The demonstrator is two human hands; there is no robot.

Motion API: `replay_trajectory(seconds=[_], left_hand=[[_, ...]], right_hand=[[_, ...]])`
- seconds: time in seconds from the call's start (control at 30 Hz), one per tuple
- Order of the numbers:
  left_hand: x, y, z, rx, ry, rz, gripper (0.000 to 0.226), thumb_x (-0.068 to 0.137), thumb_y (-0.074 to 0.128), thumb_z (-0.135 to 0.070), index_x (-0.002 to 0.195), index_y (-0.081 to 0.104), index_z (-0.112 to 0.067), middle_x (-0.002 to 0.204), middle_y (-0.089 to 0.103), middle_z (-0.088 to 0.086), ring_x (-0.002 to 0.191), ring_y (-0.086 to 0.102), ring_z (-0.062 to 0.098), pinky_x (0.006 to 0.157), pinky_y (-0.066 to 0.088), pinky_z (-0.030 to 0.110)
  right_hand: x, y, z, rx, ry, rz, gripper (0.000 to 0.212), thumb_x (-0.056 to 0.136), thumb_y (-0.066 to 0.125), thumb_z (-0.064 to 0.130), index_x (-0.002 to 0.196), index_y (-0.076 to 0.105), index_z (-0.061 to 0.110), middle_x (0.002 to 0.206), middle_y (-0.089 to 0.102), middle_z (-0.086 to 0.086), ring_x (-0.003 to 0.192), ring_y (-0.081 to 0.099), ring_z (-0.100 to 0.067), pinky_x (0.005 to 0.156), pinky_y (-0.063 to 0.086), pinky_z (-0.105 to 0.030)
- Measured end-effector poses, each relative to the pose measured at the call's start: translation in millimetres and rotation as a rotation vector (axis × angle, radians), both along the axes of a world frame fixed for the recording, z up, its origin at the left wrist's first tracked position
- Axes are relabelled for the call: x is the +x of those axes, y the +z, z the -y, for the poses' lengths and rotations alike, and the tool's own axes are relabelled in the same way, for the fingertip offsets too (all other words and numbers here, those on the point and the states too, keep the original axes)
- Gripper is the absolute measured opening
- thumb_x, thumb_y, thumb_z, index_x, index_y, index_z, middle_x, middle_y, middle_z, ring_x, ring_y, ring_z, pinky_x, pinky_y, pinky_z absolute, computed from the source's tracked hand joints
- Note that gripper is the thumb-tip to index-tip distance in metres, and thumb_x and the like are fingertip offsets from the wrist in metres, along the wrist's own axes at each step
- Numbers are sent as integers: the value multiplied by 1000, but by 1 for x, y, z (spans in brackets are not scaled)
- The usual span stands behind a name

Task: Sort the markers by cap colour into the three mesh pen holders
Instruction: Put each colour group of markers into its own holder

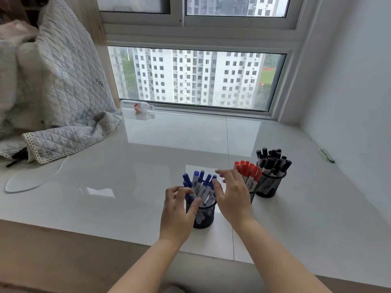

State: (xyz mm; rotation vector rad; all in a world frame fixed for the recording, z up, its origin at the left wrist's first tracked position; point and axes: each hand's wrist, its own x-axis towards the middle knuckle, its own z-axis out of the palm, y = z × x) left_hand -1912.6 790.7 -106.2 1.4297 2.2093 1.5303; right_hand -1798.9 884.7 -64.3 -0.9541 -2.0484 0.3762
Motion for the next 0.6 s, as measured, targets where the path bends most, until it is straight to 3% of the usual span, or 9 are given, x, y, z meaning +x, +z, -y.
replay_trajectory(seconds=[0.07, 0.17, 0.27, 0.33, 0.43, 0.5, 0.6], left_hand=[[3, 0, 0, -22, -55, 49, 32, 78, 69, -36, 102, 48, -32, 110, 38, -9, 95, 46, -14, 71, 36, 0], [7, -4, -4, -24, -98, 189, 69, 67, 79, -36, 115, 29, -41, 113, 36, -13, 97, 44, -16, 68, 36, -5], [7, -4, -10, -12, -147, 368, 95, 60, 82, -39, 124, 14, -53, 121, 30, -33, 104, 43, -20, 73, 40, -1], [5, -2, -15, -53, -159, 410, 104, 56, 82, -47, 131, 11, -52, 121, 30, -33, 108, 45, -11, 81, 42, 9], [2, -3, -22, -101, -190, 538, 90, 48, 83, -52, 121, 31, -45, 118, 51, -22, 104, 55, -3, 82, 49, 19], [0, -6, -24, -108, -201, 578, 74, 46, 85, -50, 106, 40, -50, 107, 62, -19, 96, 61, -5, 75, 51, 16], [-1, -4, -23, -118, -182, 518, 66, 49, 82, -50, 99, 41, -55, 93, 63, -29, 85, 60, -13, 63, 47, 7]], right_hand=[[-6, 12, -7, 23, 35, 57, 23, 90, 57, 22, 111, 62, 12, 107, 59, -3, 99, 55, -21, 81, 44, -28], [-20, 26, -20, 24, 115, 235, 28, 93, 51, 26, 119, 58, 19, 118, 57, 1, 112, 47, -18, 91, 38, -29], [-33, 33, -29, -96, 191, 386, 33, 94, 46, 27, 127, 53, 24, 122, 58, 5, 118, 41, -17, 96, 35, -33], [-39, 35, -32, -167, 225, 432, 33, 95, 45, 27, 127, 52, 25, 121, 59, 5, 118, 41, -17, 96, 35, -34], [-44, 37, -35, -232, 254, 487, 29, 95, 44, 27, 122, 57, 22, 117, 62, 2, 114, 47, -18, 93, 41, -34], [-45, 38, -35, -308, 269, 488, 26, 94, 48, 26, 116, 60, 21, 114, 64, -1, 106, 54, -18, 89, 46, -33], [-47, 40, -35, -301, 274, 582, 24, 92, 49, 23, 114, 59, 20, 113, 64, -3, 99, 58, -21, 81, 48, -32]])
